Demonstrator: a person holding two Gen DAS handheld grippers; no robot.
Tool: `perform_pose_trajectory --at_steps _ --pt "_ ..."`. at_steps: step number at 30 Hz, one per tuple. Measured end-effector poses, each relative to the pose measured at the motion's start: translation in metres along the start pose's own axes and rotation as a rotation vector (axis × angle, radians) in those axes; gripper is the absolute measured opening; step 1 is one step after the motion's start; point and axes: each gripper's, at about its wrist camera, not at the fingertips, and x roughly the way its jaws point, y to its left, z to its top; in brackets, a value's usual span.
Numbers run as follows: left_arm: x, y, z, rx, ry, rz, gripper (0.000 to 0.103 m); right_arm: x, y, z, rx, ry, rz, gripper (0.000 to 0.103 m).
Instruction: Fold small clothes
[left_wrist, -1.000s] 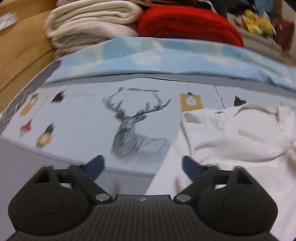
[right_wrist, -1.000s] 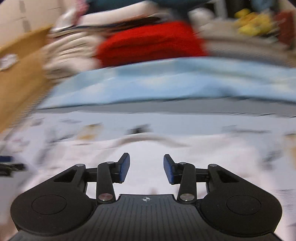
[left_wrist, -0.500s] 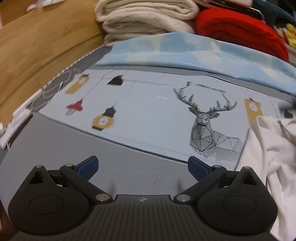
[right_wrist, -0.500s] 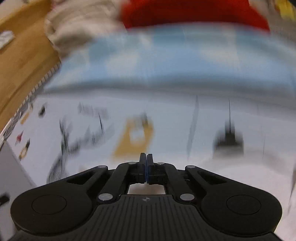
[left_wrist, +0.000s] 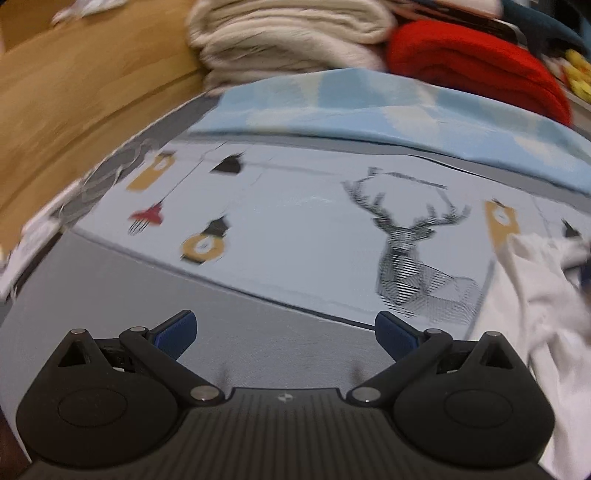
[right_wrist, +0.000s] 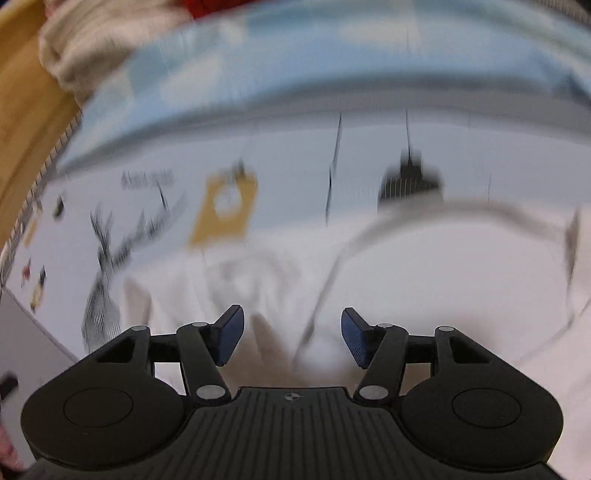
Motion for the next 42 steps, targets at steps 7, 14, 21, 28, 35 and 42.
perform_pose_trajectory --at_steps 7,14,21,28,35,42 --pt "0.008 0.021 0.004 -0.120 0.035 0.014 0.103 -0.008 0.049 0.038 -0.184 -0.305 -0.047 0.003" --pt "0.018 0.008 0.000 -0.060 0.062 0.012 0.103 0.046 0.043 0.066 -0.186 -0.287 -0.150 0.034" --pt "0.014 0.006 -0.006 -0.028 0.048 0.010 0.103 -0.049 -0.020 0.036 -0.116 -0.404 -0.123 0.054" --pt "0.019 0.008 -0.003 -0.124 0.090 -0.011 0.103 -0.138 -0.146 0.000 -0.209 -0.418 -0.502 0.051" --pt "0.021 -0.023 -0.003 -0.091 0.095 -0.001 0.103 -0.110 -0.164 -0.006 -0.310 -0.401 -0.422 0.052" --pt "0.033 -0.050 -0.005 -0.023 0.115 -0.007 0.103 -0.027 -0.133 0.019 -0.387 -0.194 -0.551 0.013"
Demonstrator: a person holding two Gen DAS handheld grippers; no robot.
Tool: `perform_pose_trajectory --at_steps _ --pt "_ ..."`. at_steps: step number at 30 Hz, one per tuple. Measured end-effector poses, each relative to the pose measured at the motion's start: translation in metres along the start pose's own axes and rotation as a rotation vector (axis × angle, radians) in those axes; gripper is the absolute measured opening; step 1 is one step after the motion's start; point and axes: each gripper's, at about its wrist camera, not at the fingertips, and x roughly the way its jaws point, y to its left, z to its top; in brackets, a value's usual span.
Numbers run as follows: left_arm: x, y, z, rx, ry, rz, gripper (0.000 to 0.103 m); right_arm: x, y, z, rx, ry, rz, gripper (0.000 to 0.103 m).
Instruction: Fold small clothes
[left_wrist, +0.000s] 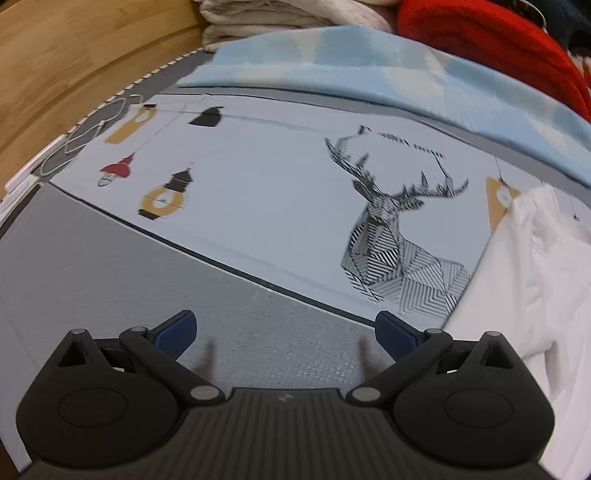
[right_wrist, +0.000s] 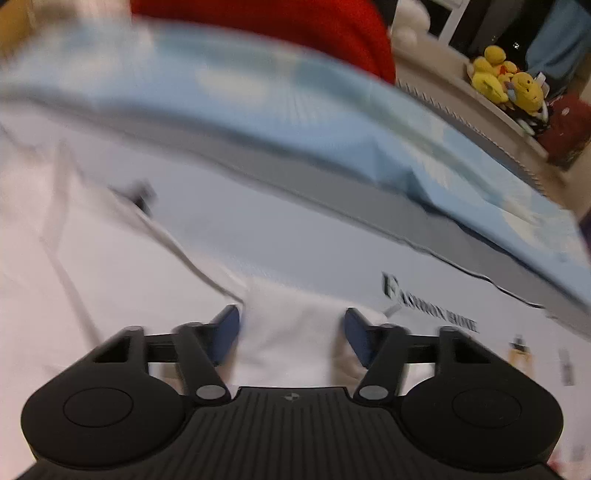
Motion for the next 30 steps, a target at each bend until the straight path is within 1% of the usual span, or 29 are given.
perform_pose_trajectory --at_steps 1,2,4,6,7,9,10,11,12,13,14,15,16,18,19,21,23,25,26,28,30 --pt "0.001 -0.002 -0.001 0.010 0.001 0.001 0.103 0.006 -0.003 0.004 0.017 0.026 -0.011 0.003" --pt "0.002 -0.004 -0.002 0.021 0.002 0.004 0.103 0.006 -0.010 0.012 0.084 0.014 -0.017 0.003" --pt "0.004 -0.005 -0.002 0.034 0.001 0.012 0.103 0.004 -0.024 0.027 0.175 -0.065 -0.068 0.003" --pt "0.006 -0.003 -0.002 0.031 0.001 0.017 0.103 0.006 -0.044 0.039 0.302 -0.106 -0.045 0.003" --pt "0.007 -0.002 -0.002 0.026 0.004 0.017 0.103 0.011 -0.049 0.041 0.343 -0.109 -0.032 0.003" --pt "0.010 -0.001 -0.001 0.015 0.014 0.018 0.103 0.030 -0.046 0.042 0.335 -0.076 0.005 0.004" --pt "0.011 -0.001 -0.001 0.011 0.020 0.017 0.103 0.041 -0.042 0.039 0.319 -0.044 0.023 0.008" --pt "0.011 -0.002 -0.001 0.011 0.024 0.015 0.103 0.049 -0.038 0.035 0.303 -0.029 0.013 0.012" --pt "0.011 -0.002 -0.001 0.015 0.025 0.012 0.103 0.050 -0.034 0.032 0.291 -0.060 -0.001 0.018" --pt "0.011 -0.003 -0.002 0.021 0.022 0.012 0.103 0.048 -0.032 0.030 0.279 -0.087 -0.003 0.027" --pt "0.010 -0.004 -0.002 0.028 0.016 0.013 0.103 0.043 -0.036 0.028 0.286 -0.105 0.005 0.033" --pt "0.009 -0.004 -0.002 0.035 0.011 0.014 0.103 0.035 -0.043 0.024 0.318 -0.120 0.016 0.049" --pt "0.008 -0.004 -0.003 0.039 0.007 0.013 0.103 0.022 -0.055 0.018 0.371 -0.146 0.025 0.054" --pt "0.005 -0.003 -0.003 0.041 0.002 0.007 0.103 -0.013 -0.087 -0.004 0.482 -0.207 0.047 0.054" --pt "0.004 -0.001 -0.003 0.038 0.000 0.001 0.103 -0.028 -0.101 -0.017 0.510 -0.215 0.048 0.055" --pt "0.000 0.002 -0.003 0.030 -0.002 -0.011 0.103 -0.064 -0.129 -0.057 0.548 -0.202 0.040 0.055" --pt "-0.005 0.004 -0.005 0.028 -0.005 -0.029 0.103 -0.093 -0.148 -0.100 0.520 -0.154 0.025 0.055" --pt "-0.013 0.004 -0.007 0.031 -0.010 -0.037 0.103 -0.122 -0.154 -0.149 0.455 -0.086 0.016 0.055" --pt "-0.016 0.005 -0.009 0.032 -0.011 -0.038 0.103 -0.136 -0.153 -0.174 0.425 -0.050 0.017 0.055" --pt "-0.028 0.006 -0.014 0.021 -0.005 -0.043 0.103 -0.159 -0.147 -0.213 0.382 0.000 0.014 0.055" --pt "-0.043 0.008 -0.019 -0.002 -0.004 -0.068 0.103 -0.185 -0.135 -0.246 0.307 0.013 0.030 0.055"
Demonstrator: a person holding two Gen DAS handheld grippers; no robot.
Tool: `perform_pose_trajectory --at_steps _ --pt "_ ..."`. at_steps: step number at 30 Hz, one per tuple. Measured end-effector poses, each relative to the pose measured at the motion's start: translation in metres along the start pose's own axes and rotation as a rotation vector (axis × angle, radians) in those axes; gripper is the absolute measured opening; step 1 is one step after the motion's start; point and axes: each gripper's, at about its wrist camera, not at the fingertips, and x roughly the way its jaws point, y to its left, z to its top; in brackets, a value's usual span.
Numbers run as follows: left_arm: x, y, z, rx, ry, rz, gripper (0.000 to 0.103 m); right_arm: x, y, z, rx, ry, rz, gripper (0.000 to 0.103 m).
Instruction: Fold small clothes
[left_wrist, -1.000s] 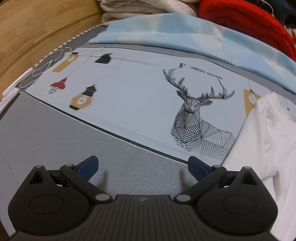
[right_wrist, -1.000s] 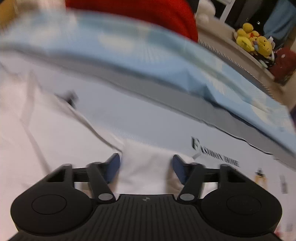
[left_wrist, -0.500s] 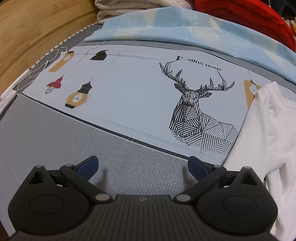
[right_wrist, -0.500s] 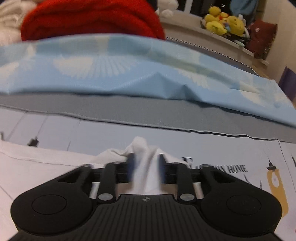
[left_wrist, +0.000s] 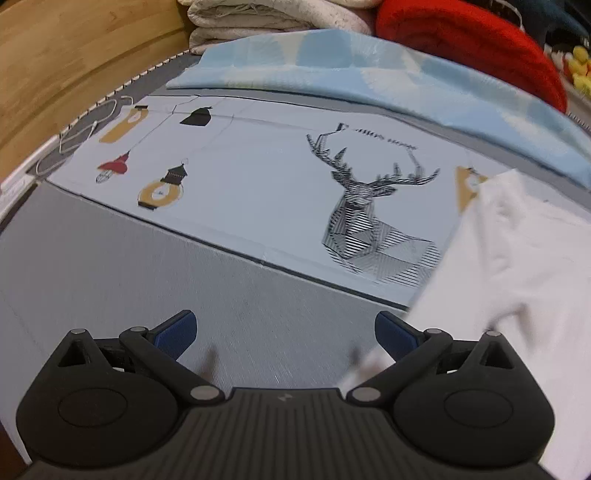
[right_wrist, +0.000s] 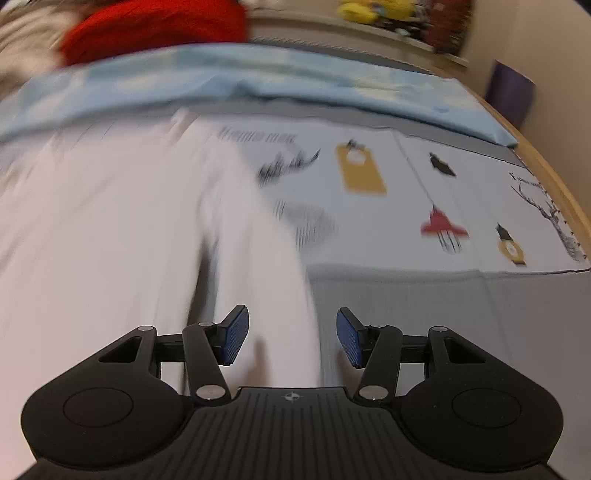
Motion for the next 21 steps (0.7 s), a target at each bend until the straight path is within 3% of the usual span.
perform_pose_trajectory --at_steps 4,7,9,11,12,13,14,17,21 --pt "-0.035 -0.005 -0.022 -0.017 -0.035 -0.036 0.103 -0.035 0.005 -0.042 -0.125 0.016 0.051 0.058" --pt "-0.049 -0.012 -0.045 -0.020 -0.029 -0.051 0.103 -0.037 0.012 -0.057 -0.115 0.123 0.137 0.064" --pt "-0.051 -0.016 -0.060 -0.035 0.000 -0.078 0.103 -0.029 0.021 -0.069 -0.154 0.186 0.113 0.066" --pt "-0.047 -0.020 -0.069 -0.044 0.028 -0.083 0.103 -0.017 0.026 -0.077 -0.160 0.250 0.046 0.058" --pt "-0.044 -0.022 -0.073 -0.037 0.035 -0.074 0.103 -0.016 0.023 -0.080 -0.127 0.272 0.068 0.042" --pt "-0.041 -0.025 -0.075 -0.022 0.037 -0.056 0.103 -0.016 0.016 -0.080 -0.068 0.278 0.115 0.019" --pt "-0.038 -0.029 -0.076 0.003 0.033 -0.026 0.103 -0.019 0.008 -0.078 -0.003 0.276 0.163 0.007" --pt "-0.030 -0.032 -0.074 0.046 0.008 0.047 0.103 -0.035 -0.009 -0.072 0.140 0.234 0.297 0.005" --pt "-0.021 -0.032 -0.065 -0.001 0.021 0.032 0.103 -0.053 -0.036 -0.043 0.437 0.127 0.546 0.005"
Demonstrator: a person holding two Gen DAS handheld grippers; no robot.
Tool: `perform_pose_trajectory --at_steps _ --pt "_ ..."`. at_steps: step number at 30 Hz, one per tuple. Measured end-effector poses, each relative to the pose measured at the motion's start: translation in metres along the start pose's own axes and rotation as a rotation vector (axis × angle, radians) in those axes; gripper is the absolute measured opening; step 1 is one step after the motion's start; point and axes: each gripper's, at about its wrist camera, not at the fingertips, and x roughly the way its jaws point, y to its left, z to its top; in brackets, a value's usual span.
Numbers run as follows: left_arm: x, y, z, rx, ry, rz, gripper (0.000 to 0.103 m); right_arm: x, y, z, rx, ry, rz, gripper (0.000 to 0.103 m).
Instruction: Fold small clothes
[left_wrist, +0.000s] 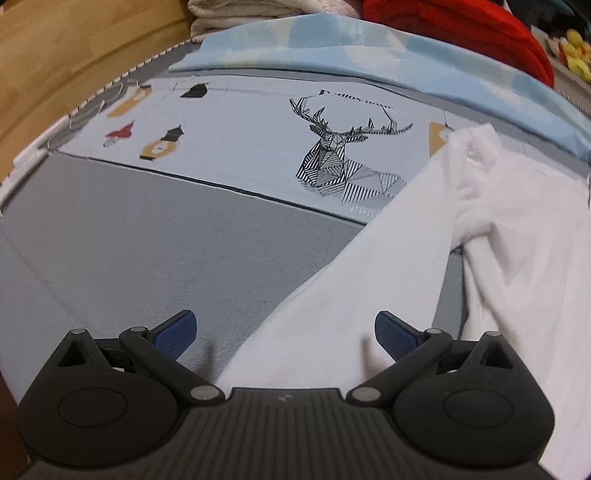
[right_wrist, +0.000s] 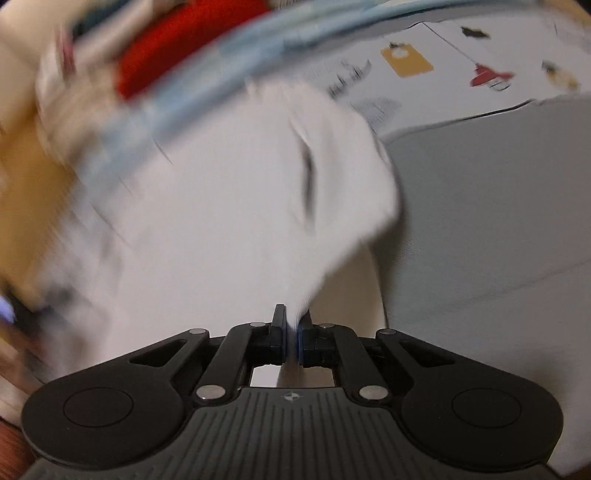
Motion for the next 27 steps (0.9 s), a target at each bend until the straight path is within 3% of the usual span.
perform_pose_trajectory --at_steps 3,5,7,8,9,10,11,12,16,19,22,27 --pt "0.000 -0.002 0.006 -0.026 -0.017 -0.018 0.103 -0.010 -0.002 0.032 0.163 -0.128 0.176 0.005" --pt "0.002 -0.004 0.009 -0.030 -0.021 -0.008 0.103 -0.026 -0.016 0.063 0.311 -0.303 0.234 0.005" --pt "0.006 -0.006 0.010 -0.038 -0.011 0.006 0.103 -0.062 -0.055 0.089 0.531 -0.635 0.226 0.006" --pt "0.008 -0.006 0.010 -0.039 -0.002 0.007 0.103 -0.079 -0.082 0.091 0.707 -0.804 0.165 0.011" --pt "0.010 -0.007 0.010 -0.036 0.005 0.005 0.103 -0.090 -0.111 0.089 0.907 -0.928 0.070 0.035" --pt "0.011 -0.007 0.010 -0.030 0.007 0.002 0.103 -0.094 -0.132 0.088 1.043 -0.971 -0.015 0.064" --pt "0.011 -0.008 0.010 -0.021 0.007 0.001 0.103 -0.096 -0.152 0.086 1.127 -0.964 -0.079 0.068" --pt "0.011 -0.010 0.010 -0.010 0.004 0.003 0.103 -0.097 -0.163 0.082 1.133 -0.954 -0.093 0.068" --pt "0.011 -0.013 0.011 0.000 0.000 0.002 0.103 -0.085 -0.168 0.060 1.009 -0.900 -0.111 0.073" --pt "0.009 -0.017 0.009 0.013 0.000 -0.021 0.103 -0.067 -0.157 0.047 0.987 -0.808 -0.070 0.073" --pt "0.005 -0.017 0.008 0.033 -0.019 -0.019 0.103 -0.044 -0.120 0.044 0.863 -0.671 -0.036 0.073" --pt "-0.010 -0.008 -0.005 0.128 -0.087 -0.016 0.103 -0.012 -0.008 0.017 0.528 -0.481 -0.014 0.074"
